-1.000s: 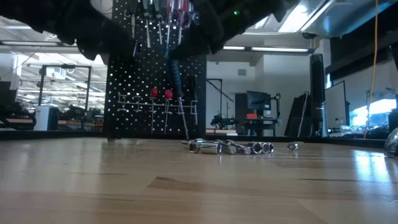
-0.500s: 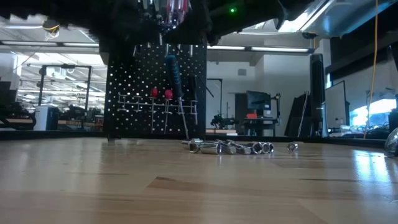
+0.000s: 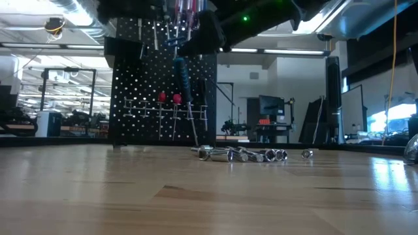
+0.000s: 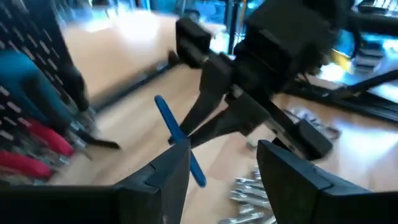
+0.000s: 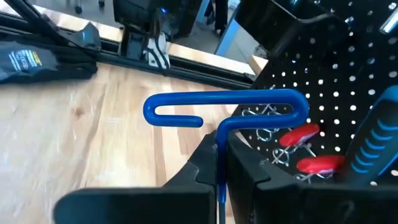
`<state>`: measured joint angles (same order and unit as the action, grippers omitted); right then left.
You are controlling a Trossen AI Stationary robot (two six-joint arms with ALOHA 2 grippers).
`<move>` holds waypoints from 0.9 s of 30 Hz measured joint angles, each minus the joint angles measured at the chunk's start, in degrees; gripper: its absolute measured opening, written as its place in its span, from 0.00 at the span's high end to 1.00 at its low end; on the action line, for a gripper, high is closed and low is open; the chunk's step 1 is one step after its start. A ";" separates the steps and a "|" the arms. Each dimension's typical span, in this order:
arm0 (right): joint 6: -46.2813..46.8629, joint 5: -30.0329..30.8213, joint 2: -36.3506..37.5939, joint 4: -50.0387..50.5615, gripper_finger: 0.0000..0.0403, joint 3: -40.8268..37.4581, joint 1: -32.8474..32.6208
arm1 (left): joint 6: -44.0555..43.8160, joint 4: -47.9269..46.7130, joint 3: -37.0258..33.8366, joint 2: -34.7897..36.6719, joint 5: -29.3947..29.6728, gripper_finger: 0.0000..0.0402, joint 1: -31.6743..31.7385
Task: Hang tools onto peg board
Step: Hang the blue pick tool onto the peg board
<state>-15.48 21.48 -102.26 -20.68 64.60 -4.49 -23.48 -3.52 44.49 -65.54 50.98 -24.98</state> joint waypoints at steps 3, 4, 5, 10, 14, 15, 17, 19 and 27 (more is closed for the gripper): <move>-0.37 -0.12 0.00 -0.30 0.95 0.00 0.00 | -5.47 -0.53 0.00 -0.65 -11.41 0.56 5.73; -0.82 -0.53 0.00 -0.46 0.95 0.00 0.00 | -6.74 -0.66 0.00 -0.98 -15.42 0.56 7.41; -1.27 -0.77 0.00 -0.33 0.95 0.00 0.00 | -7.83 -0.77 -0.04 -1.11 -18.12 0.56 8.55; -1.34 -1.59 -0.02 -0.18 0.95 0.00 0.00 | -10.29 -1.42 0.97 -0.47 -19.67 0.56 10.93; -1.34 -2.06 -0.02 0.44 0.95 0.00 -0.07 | -11.05 -3.64 1.55 -0.90 -19.74 0.56 12.85; -1.34 -2.06 -0.02 0.46 0.95 0.00 -0.07 | -11.30 -4.80 1.55 -1.03 -19.87 0.56 13.24; -1.34 -2.06 -0.02 1.14 0.95 0.00 -0.07 | -12.04 -5.98 1.51 -0.85 -19.89 0.56 13.88; -1.34 -2.06 -0.02 1.28 0.95 0.00 -0.07 | -12.15 -6.35 1.51 -0.38 -19.89 0.56 14.28; -1.34 -2.44 -0.02 0.62 0.95 0.00 -0.04 | -12.15 -6.14 1.55 -0.64 -20.79 0.63 14.59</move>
<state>-16.82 19.04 -102.28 -20.06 64.60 -4.54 -35.62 -9.66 46.04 -66.18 30.20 -10.39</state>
